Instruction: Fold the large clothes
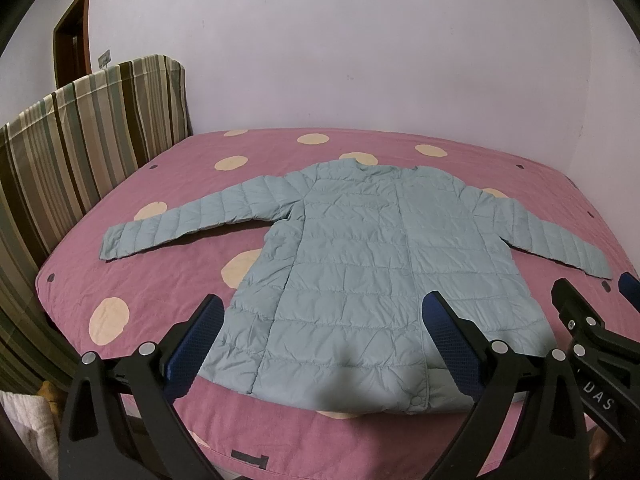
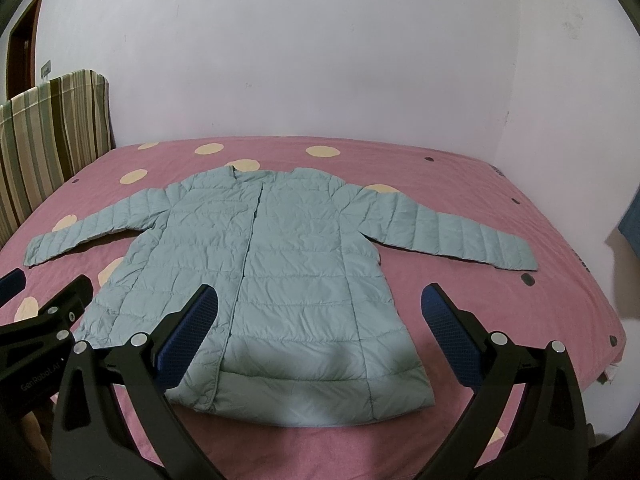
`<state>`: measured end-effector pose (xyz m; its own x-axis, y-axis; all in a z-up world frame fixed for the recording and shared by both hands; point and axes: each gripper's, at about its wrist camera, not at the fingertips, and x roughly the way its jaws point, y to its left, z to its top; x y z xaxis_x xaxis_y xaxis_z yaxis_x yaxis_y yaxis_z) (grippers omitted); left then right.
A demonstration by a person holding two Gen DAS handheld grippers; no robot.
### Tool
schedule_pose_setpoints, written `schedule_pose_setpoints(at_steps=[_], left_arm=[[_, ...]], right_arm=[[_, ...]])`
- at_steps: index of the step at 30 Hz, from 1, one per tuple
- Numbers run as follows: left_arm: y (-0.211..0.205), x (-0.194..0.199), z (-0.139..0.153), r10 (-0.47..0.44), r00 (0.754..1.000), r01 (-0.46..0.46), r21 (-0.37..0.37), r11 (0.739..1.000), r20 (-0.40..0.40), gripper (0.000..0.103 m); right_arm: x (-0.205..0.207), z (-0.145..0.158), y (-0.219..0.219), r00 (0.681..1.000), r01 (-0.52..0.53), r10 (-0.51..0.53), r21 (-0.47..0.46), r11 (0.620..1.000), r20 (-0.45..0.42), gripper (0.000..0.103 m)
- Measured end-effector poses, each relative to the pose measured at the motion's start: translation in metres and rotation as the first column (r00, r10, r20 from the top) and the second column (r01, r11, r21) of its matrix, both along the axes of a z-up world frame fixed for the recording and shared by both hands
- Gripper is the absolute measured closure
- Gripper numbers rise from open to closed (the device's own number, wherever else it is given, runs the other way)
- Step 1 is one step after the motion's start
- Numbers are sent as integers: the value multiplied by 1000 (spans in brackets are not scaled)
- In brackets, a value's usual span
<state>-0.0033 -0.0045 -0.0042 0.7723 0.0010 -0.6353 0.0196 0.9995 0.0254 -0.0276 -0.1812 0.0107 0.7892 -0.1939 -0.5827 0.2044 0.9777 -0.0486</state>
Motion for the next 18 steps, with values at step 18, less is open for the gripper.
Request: schedule_pose_setpoints(at_steps=[18], left_arm=[[0, 0, -1, -1, 1000, 1, 0, 1000, -1, 4]], right_arm=[[4, -1, -2, 1000, -2, 2, 0, 1000, -3, 2]])
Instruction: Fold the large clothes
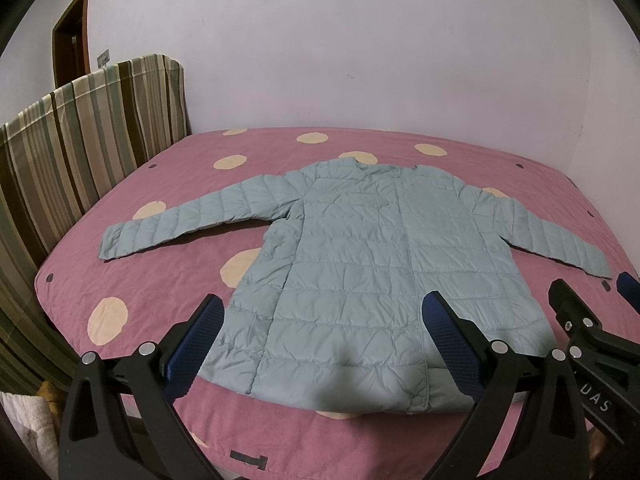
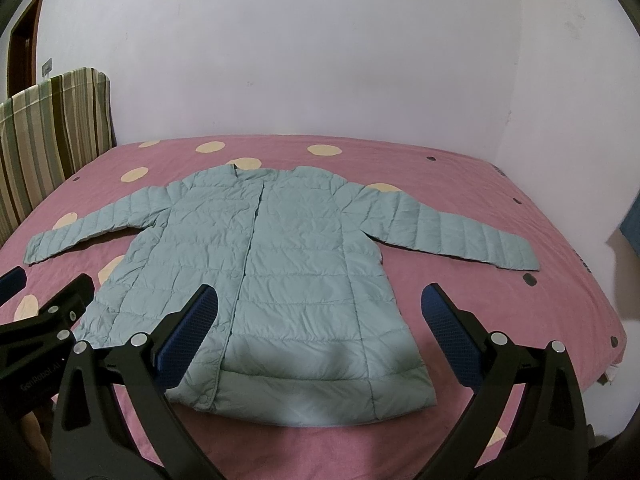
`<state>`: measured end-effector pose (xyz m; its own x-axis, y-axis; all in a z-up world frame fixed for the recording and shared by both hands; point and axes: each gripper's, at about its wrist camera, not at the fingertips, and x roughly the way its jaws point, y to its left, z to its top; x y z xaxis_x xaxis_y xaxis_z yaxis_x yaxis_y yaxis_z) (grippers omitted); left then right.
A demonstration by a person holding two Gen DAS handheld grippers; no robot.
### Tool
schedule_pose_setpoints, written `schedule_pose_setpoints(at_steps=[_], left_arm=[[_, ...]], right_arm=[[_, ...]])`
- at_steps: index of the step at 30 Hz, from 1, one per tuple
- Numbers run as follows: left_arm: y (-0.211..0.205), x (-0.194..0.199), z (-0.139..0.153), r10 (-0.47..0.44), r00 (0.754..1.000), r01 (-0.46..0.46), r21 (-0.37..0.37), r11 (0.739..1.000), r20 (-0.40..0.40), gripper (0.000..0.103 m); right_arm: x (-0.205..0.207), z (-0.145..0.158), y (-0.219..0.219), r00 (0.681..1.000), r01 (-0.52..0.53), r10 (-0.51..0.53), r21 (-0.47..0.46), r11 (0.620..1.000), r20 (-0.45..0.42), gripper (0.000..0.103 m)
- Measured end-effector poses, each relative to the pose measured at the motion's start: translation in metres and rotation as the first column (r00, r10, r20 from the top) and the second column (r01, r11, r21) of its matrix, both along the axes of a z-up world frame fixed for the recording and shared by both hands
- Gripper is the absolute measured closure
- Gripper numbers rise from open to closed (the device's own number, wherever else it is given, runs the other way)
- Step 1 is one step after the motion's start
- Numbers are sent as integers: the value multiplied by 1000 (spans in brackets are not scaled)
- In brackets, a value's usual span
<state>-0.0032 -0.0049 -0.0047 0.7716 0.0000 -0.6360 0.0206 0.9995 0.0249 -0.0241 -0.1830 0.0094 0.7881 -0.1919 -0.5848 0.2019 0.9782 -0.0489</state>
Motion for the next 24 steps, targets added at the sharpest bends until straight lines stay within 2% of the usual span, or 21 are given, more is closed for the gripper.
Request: schedule_pose_setpoints(at_steps=[4, 5, 10, 15, 18, 19, 20, 21, 24], left_arm=[[2, 1, -4, 6, 1000, -6, 1, 1000, -7, 4], [3, 4, -13, 9, 1000, -9, 1, 1000, -9, 4], [17, 28, -31, 75, 997, -75, -1, 997, -28, 4], [47, 72, -55, 177, 981, -174, 37, 984, -79, 4], [74, 103, -71, 261, 959, -254, 77, 964, -108, 4], [86, 114, -78, 300, 947, -292, 85, 953, -115, 4], [96, 122, -83, 330, 937, -320, 95, 943, -119, 4], [109, 130, -89, 364, 923, -352, 107, 930, -125, 4], [144, 149, -106, 446, 883, -432, 119, 894, -146, 4]], right_arm=[[2, -3, -1, 1000, -3, 3, 10, 1000, -5, 2], [3, -5, -1, 1000, -5, 5, 15, 1000, -8, 2], [18, -27, -17, 999, 2, 0, 73, 997, -32, 2], [42, -46, -64, 997, 58, -48, 165, 985, -62, 2], [58, -56, -103, 992, 123, -112, 217, 968, -65, 4], [64, -60, -119, 988, 151, -137, 239, 959, -71, 12], [68, -63, -133, 984, 173, -158, 255, 952, -78, 25], [74, -68, -152, 978, 205, -187, 279, 938, -91, 31], [86, -85, -206, 954, 299, -268, 359, 884, -135, 34]])
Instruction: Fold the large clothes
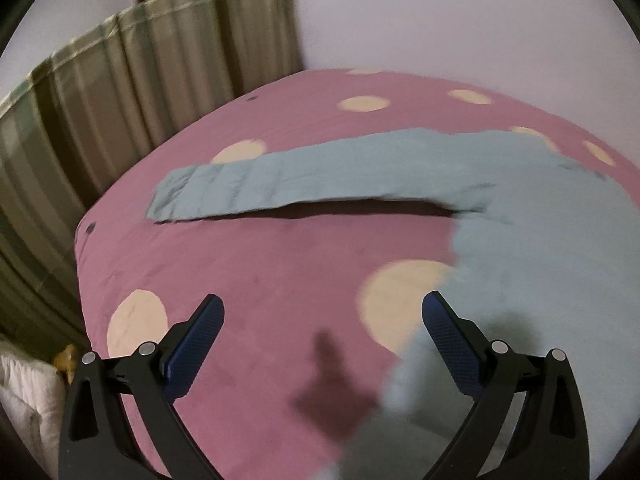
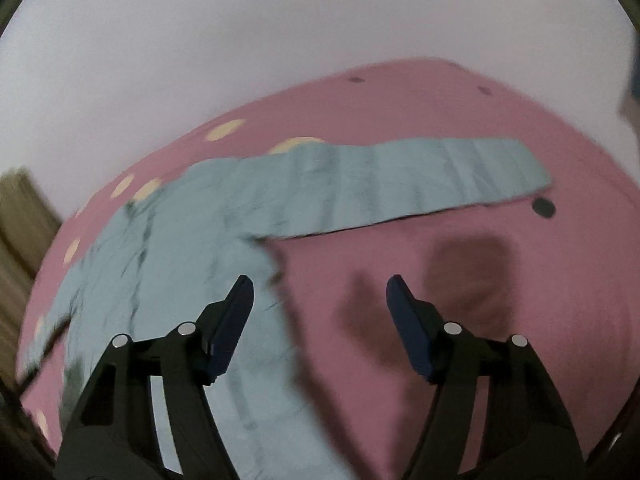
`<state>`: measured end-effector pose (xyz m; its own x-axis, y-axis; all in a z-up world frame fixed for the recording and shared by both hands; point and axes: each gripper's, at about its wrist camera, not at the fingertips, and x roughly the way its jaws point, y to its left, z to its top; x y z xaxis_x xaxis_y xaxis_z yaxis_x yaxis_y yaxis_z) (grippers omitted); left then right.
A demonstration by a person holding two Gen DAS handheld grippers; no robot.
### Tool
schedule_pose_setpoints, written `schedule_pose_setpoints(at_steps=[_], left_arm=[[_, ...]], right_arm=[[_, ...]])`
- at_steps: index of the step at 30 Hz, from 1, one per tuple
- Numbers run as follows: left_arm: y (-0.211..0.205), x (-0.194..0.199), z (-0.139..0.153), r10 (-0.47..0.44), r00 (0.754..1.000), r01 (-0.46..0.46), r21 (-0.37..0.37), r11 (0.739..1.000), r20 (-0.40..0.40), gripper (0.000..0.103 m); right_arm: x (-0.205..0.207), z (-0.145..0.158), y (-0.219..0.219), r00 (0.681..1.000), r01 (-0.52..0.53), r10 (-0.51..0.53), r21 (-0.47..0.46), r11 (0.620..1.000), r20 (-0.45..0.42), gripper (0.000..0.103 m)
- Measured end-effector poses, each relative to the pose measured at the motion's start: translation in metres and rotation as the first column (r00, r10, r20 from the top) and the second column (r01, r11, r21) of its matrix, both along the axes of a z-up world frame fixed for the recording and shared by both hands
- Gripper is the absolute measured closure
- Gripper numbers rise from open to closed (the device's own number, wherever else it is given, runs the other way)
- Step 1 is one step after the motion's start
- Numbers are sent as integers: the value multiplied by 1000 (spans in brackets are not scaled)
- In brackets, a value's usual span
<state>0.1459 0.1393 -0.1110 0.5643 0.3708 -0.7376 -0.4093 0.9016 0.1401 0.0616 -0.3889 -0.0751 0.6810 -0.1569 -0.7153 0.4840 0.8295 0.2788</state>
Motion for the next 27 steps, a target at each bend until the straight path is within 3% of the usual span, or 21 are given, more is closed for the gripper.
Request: schedule_pose_setpoints(at_steps=[5, 10, 17, 24, 25, 26, 27], left_arm=[[45, 22, -27, 127, 991, -127, 16, 992, -50, 4], [66, 30, -50, 199, 974, -198, 22, 980, -108, 4], [67, 32, -63, 217, 969, -213, 46, 976, -116, 4], [65, 34, -65, 220, 968, -213, 70, 975, -117, 4], [65, 34, -65, 221, 968, -213, 71, 974, -117, 4], [64, 34, -65, 221, 968, -213, 73, 974, -118, 4], [65, 33, -65, 220, 968, -213, 73, 974, -118, 4]], right_arm=[[8, -26, -80, 986, 167, -166, 105, 980, -17, 34], [12, -50, -149, 954, 300, -297, 171, 938, -45, 38], [15, -72, -206, 911, 412, -408, 215, 886, -66, 40], [23, -87, -236, 872, 477, -490, 254, 841, -11, 41], [24, -87, -238, 868, 484, -497, 242, 841, -11, 52], [26, -88, -239, 862, 497, -506, 224, 838, -19, 71], [27, -89, -239, 861, 499, -508, 223, 837, -21, 80]])
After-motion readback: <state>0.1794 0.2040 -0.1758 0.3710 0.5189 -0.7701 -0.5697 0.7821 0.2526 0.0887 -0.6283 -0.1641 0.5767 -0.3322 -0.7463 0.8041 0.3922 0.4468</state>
